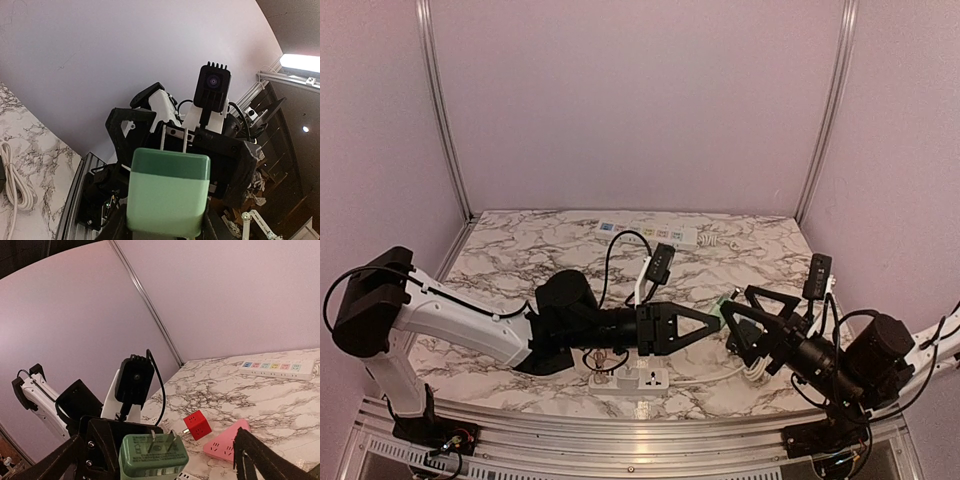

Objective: Insert the plug
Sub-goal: Pass from the left arm to the right, then pass from the right arm to the left

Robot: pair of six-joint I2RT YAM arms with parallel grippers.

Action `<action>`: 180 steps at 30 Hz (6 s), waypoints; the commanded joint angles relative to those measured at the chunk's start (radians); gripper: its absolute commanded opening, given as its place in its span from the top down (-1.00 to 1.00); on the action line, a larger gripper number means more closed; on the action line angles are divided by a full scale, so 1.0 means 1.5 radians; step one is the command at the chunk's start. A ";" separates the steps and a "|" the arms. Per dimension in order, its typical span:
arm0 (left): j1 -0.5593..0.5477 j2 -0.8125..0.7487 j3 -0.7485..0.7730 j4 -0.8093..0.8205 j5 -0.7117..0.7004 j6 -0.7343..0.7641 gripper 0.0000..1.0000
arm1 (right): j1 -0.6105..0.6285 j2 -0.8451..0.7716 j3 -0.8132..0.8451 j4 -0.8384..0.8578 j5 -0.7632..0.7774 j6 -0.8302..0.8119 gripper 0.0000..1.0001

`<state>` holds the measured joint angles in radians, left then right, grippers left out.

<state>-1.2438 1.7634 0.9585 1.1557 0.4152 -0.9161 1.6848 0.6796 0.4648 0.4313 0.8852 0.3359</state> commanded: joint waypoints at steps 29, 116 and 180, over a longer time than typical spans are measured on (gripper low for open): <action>-0.038 -0.062 -0.020 -0.007 -0.020 0.126 0.70 | 0.003 -0.003 -0.040 0.065 -0.092 0.039 -0.38; -0.033 -0.060 0.156 -0.718 -0.196 0.248 -0.49 | 0.003 0.225 0.138 -0.457 0.028 0.132 0.44; 0.030 -0.084 0.008 -0.478 -0.029 0.146 1.00 | 0.003 0.103 0.075 -0.416 -0.050 0.005 -0.42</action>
<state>-1.2118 1.7058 0.9958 0.3176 0.3660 -0.6750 1.6859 0.8986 0.6170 -0.2619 0.8558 0.3641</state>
